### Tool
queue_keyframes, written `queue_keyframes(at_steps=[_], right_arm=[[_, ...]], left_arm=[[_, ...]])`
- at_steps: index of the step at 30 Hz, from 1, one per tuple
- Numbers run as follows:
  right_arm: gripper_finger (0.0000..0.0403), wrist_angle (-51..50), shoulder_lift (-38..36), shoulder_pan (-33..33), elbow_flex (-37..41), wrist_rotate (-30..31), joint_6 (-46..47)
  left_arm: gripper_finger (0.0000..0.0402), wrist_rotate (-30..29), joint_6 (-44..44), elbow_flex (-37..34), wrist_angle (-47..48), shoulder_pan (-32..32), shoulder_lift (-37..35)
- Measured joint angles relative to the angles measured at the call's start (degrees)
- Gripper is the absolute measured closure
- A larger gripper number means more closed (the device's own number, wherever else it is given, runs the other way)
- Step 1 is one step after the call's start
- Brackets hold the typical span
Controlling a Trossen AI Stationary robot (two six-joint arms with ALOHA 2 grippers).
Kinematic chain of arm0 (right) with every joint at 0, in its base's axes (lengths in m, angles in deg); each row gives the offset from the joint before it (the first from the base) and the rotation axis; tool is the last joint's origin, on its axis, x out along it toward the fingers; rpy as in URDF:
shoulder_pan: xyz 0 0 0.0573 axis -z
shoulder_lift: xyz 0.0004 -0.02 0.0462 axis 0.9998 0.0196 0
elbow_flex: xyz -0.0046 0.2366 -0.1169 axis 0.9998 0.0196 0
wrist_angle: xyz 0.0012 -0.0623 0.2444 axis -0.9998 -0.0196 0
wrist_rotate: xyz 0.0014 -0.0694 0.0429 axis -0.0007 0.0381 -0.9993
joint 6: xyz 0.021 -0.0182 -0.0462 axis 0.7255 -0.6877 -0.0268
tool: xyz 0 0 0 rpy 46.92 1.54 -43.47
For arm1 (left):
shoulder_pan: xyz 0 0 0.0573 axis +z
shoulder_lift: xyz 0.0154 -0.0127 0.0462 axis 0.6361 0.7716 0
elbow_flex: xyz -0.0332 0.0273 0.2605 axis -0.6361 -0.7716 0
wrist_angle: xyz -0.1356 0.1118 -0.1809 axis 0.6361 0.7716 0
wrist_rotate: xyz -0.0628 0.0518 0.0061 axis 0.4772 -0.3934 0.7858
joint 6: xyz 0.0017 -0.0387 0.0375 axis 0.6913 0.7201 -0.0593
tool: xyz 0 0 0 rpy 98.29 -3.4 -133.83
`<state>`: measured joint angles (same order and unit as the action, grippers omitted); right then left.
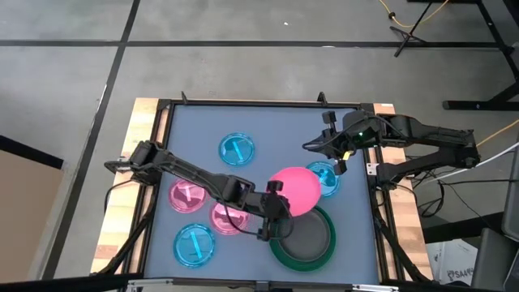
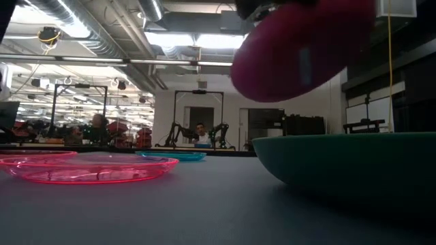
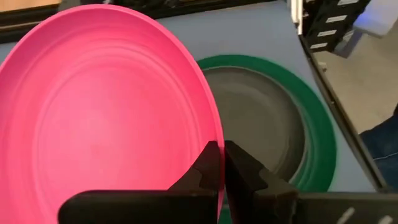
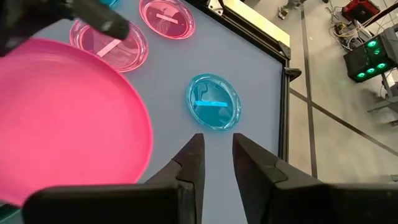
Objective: Stack plastic plates
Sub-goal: Stack the pink plate on top of the black plate
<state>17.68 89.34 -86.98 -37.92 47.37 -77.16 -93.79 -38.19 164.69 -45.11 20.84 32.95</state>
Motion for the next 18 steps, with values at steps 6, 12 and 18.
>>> queue_keyframes(at_steps=[6, 12, 18], right_arm=[[0.0329, 0.00, 0.02, 0.00, 0.00, 0.00, -0.02], [0.0329, -0.03, 0.02, 0.00, 0.00, 0.00, -0.04], [0.0329, -0.04, 0.02, 0.00, 0.00, -0.02, -0.04]], left_arm=[[0.0401, 0.00, 0.08, 5.25, -0.36, -1.73, 4.88], [0.0401, 0.02, 0.41, 9.52, -0.34, -3.28, 9.10], [0.0401, 0.00, 0.62, 10.62, -0.23, -4.75, 10.99]])
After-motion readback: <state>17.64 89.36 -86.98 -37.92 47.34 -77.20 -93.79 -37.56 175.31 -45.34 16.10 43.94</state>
